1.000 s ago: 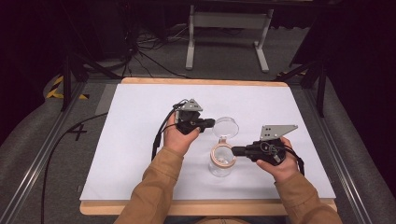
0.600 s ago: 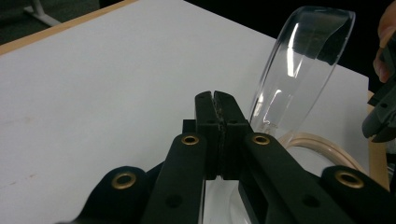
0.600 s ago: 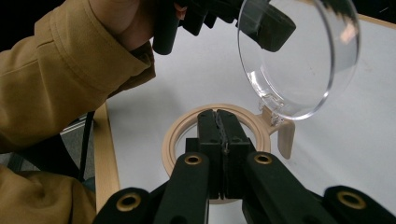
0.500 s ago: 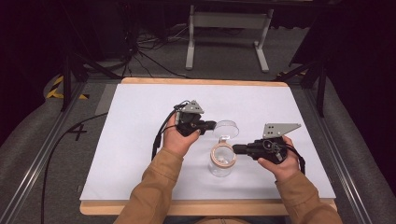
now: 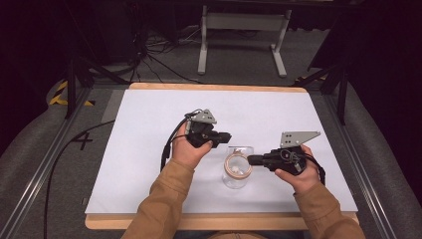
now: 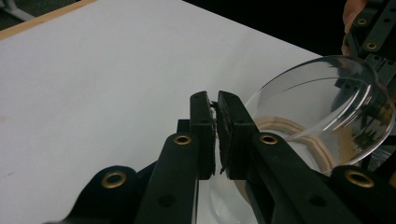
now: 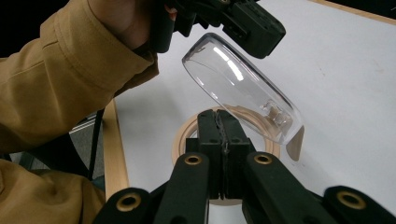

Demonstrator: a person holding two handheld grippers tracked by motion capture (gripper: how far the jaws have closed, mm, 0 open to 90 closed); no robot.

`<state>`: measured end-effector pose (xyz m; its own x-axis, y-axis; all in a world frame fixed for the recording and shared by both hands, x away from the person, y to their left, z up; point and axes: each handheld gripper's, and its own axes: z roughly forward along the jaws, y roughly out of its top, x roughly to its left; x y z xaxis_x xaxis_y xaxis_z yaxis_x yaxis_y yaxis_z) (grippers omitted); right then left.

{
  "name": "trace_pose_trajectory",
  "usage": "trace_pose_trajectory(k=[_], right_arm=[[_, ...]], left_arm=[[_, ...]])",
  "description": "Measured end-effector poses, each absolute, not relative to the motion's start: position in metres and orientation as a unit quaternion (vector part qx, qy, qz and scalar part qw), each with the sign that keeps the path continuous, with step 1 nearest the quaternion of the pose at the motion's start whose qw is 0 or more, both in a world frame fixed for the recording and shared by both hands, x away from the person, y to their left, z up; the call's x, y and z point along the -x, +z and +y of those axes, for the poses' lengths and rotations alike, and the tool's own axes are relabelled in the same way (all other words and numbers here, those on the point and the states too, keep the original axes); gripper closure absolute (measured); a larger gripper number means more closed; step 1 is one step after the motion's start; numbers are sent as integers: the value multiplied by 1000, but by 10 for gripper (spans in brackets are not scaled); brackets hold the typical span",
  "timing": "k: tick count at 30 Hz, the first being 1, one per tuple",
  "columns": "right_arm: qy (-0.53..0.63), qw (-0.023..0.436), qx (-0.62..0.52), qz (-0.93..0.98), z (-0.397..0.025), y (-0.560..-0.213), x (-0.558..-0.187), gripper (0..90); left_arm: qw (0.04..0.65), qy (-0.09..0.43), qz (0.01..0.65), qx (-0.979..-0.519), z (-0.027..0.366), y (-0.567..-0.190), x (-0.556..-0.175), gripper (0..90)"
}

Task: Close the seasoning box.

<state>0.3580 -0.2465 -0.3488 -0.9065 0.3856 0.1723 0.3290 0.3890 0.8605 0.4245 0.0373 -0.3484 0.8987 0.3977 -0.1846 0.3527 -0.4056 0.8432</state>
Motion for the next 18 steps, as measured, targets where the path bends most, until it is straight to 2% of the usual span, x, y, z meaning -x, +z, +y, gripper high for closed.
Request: trace_pose_trajectory(k=[18], right_arm=[[464,-12,-212,860,-243,-350,-355,896]], left_arm=[[458,42,243,-854,61,-345,-424,824]])
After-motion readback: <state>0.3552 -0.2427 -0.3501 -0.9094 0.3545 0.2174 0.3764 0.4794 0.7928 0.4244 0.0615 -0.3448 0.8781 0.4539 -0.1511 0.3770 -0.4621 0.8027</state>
